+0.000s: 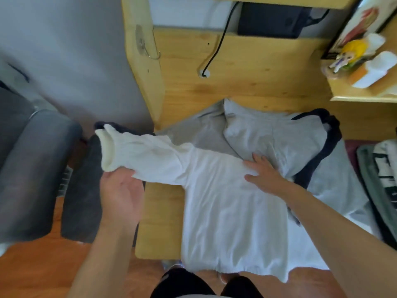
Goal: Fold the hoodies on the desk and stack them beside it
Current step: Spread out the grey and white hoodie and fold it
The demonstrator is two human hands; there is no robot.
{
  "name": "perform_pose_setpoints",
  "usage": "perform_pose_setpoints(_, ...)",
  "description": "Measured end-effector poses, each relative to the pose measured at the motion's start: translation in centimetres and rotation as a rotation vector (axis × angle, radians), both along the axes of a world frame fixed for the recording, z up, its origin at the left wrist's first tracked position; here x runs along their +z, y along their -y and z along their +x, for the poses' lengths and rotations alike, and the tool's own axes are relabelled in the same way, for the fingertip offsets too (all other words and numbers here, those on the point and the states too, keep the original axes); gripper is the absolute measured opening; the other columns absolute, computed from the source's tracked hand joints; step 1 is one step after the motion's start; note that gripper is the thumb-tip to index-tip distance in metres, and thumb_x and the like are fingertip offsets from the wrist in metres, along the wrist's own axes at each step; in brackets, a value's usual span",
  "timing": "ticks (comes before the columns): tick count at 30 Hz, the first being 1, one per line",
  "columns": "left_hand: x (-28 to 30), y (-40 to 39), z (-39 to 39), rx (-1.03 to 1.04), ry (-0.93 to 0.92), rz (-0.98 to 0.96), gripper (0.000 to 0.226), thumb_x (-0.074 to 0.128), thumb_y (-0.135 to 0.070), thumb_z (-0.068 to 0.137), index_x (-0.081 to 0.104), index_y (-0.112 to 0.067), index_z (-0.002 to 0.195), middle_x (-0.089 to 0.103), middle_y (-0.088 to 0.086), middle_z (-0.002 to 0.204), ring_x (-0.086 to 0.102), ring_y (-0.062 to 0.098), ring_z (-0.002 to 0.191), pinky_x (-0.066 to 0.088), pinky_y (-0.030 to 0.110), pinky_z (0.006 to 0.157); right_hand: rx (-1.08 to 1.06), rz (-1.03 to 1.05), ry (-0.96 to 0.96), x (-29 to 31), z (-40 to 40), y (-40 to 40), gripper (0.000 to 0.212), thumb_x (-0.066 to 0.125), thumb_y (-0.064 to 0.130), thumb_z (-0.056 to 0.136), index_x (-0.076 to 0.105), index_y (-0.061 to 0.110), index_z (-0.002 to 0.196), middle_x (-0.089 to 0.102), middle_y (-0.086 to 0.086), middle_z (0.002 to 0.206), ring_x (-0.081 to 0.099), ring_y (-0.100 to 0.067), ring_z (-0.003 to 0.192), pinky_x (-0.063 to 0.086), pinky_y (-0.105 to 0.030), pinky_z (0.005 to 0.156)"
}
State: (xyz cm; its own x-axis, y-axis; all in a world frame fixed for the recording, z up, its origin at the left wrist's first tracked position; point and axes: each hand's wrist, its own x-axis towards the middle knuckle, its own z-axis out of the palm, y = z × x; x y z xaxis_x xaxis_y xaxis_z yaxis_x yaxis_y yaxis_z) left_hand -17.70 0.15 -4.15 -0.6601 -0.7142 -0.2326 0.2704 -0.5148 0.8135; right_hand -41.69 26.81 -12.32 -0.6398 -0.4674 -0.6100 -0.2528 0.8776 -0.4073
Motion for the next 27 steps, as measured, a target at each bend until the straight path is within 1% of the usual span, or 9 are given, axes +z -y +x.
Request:
perform_pose_setpoints(3,-0.1,-5.9,-2.0,-0.507,0.353,-0.530,0.040,0.066,-0.004,0.082,0.076,-0.031,0.109,0.073,-0.014,0.110,0.065,0.007,0.109,0.048,0.023,0.094,-0.477,-0.408,0.248,2.3,-1.7,-1.6,0.027,0.056,0.022,0.103,0.064,0.024,0.129,0.051,0.005,0.148,0.046,-0.016,0.138,0.034,-0.032,0.116)
perform_pose_setpoints(5,-3.1,-8.5,-2.4,-0.928,0.518,-0.984,0.047,0.057,-0.014,0.087,0.068,-0.037,0.126,0.063,-0.024,0.121,0.051,-0.002,0.121,0.037,0.024,0.105,-0.722,-0.590,0.320,2.9,-1.9,-2.6,0.018,0.056,0.018,0.102,0.068,0.021,0.114,0.066,-0.004,0.132,0.063,-0.017,0.115,0.049,-0.033,0.101)
perform_pose_setpoints(7,-6.8,-9.0,-2.0,-0.977,0.654,-1.321,0.059,0.055,-0.025,0.087,0.051,-0.036,0.145,0.046,-0.015,0.143,0.033,0.009,0.139,0.026,0.035,0.119,-0.757,-0.572,0.338,2.8,-1.2,-3.3,0.017,0.053,0.021,0.104,0.065,0.017,0.115,0.069,-0.008,0.123,0.066,-0.020,0.103,0.051,-0.038,0.098)
perform_pose_setpoints(11,-10.9,-7.1,-2.2,-0.696,1.024,-1.325,0.086,0.066,-0.011,0.082,0.026,-0.027,0.156,0.035,0.006,0.150,0.034,0.033,0.140,0.035,0.047,0.114,-0.533,-0.240,0.232,0.8,1.8,-3.4,0.026,0.055,0.038,0.099,0.065,0.016,0.109,0.064,0.000,0.105,0.059,-0.018,0.099,0.049,-0.041,0.100)
perform_pose_setpoints(15,-11.6,-5.4,-3.6,-0.644,1.073,-1.354,0.076,0.072,-0.025,0.085,0.037,-0.021,0.152,0.054,0.008,0.126,0.050,0.036,0.112,0.047,0.049,0.091,-0.369,-0.067,0.065,-0.7,4.0,-2.7,0.038,0.063,0.040,0.093,0.057,0.021,0.126,0.067,0.001,0.110,0.062,-0.022,0.099,0.050,-0.032,0.084)
perform_pose_setpoints(19,-10.4,-4.3,-5.0,-0.593,1.072,-1.318,0.029,0.059,-0.010,0.087,0.051,-0.021,0.113,0.062,-0.001,0.093,0.062,0.031,0.083,0.050,0.043,0.067,-0.376,-0.133,-0.075,-0.1,4.3,-1.2,0.012,0.060,0.030,0.096,0.060,0.020,0.103,0.060,0.002,0.086,0.059,-0.023,0.084,0.048,-0.032,0.073)
perform_pose_setpoints(22,-9.8,-3.5,-4.4,-0.552,1.145,-1.442,0.026,0.061,0.002,0.079,0.046,-0.013,0.095,0.054,0.005,0.079,0.056,0.036,0.062,0.043,0.040,0.051,-0.400,-0.152,-0.199,-0.1,4.0,-1.5,0.018,0.061,0.026,0.096,0.061,0.019,0.113,0.064,-0.002,0.100,0.061,-0.026,0.088,0.051,-0.035,0.074)
perform_pose_setpoints(25,-9.9,-2.8,-3.2,-0.664,1.213,-1.586,0.054,0.078,0.000,0.068,0.054,-0.007,0.115,0.053,0.011,0.089,0.054,0.033,0.059,0.040,0.035,0.046,-0.414,-0.047,-0.153,-0.7,5.2,-3.4,0.026,0.062,0.016,0.095,0.059,0.020,0.121,0.055,-0.004,0.124,0.064,-0.030,0.091,0.055,-0.038,0.067)
perform_pose_setpoints(27,-10.2,-2.9,-3.3,-0.699,1.176,-1.626,0.074,0.077,-0.007,0.071,0.047,-0.013,0.139,0.053,0.014,0.114,0.060,0.035,0.088,0.053,0.044,0.067,-0.369,-0.024,-0.255,-1.0,6.1,-4.1,0.033,0.057,0.004,0.093,0.057,0.018,0.124,0.049,-0.005,0.130,0.064,-0.035,0.096,0.052,-0.041,0.076)
